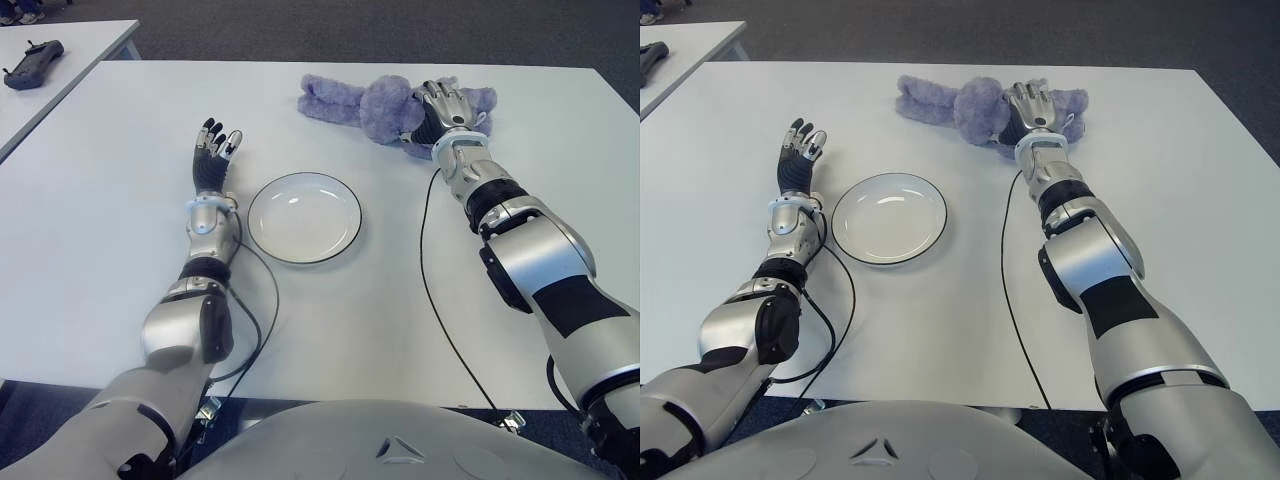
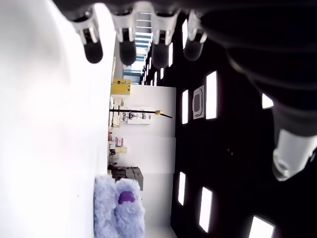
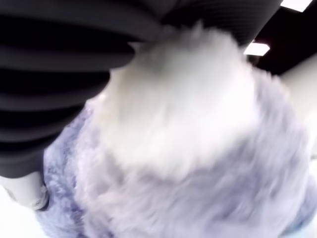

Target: Put the doll into the plate.

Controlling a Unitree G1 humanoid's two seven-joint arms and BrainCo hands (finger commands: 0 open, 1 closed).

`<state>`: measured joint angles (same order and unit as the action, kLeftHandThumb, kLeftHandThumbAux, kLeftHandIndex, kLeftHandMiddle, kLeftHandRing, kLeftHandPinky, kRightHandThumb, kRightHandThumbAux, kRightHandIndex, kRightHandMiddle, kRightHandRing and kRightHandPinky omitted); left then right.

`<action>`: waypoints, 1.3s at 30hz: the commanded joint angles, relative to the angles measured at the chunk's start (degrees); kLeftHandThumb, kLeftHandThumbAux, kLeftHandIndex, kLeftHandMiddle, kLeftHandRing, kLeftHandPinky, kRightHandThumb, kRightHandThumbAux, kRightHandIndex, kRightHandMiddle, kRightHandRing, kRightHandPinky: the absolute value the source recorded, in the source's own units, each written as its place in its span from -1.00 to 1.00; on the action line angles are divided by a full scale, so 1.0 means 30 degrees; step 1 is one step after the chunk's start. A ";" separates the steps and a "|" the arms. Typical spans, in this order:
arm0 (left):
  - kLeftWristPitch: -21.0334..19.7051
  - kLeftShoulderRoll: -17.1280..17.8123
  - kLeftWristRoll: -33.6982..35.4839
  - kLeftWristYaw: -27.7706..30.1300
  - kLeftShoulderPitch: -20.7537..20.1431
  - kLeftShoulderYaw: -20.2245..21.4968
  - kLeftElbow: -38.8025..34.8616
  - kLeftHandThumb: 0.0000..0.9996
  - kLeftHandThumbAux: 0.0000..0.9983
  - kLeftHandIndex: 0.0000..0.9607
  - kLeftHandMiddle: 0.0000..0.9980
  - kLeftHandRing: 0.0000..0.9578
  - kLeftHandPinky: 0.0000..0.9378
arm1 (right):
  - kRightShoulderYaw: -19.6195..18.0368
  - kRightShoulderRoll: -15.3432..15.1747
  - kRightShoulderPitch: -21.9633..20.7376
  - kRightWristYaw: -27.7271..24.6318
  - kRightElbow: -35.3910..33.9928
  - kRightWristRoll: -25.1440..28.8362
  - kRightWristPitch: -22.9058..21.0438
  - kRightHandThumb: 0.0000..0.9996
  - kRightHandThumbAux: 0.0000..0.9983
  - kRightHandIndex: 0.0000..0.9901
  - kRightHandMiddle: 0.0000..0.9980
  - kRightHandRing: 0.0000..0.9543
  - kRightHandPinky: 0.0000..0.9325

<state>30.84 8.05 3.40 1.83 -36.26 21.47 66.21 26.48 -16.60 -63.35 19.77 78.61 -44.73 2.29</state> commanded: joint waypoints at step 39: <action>-0.1290 -0.2160 0.0615 -0.0198 0.5028 0.0387 0.3192 -0.93 0.12 -0.89 -0.81 -0.84 -0.82 | -0.0184 -0.0088 0.4084 -0.3270 0.0587 0.0363 0.3125 -0.53 0.41 0.00 0.43 0.55 0.63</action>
<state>30.78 8.05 3.43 1.84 -36.20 21.55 66.21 23.67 -18.10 -61.51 19.26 75.78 -42.69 9.60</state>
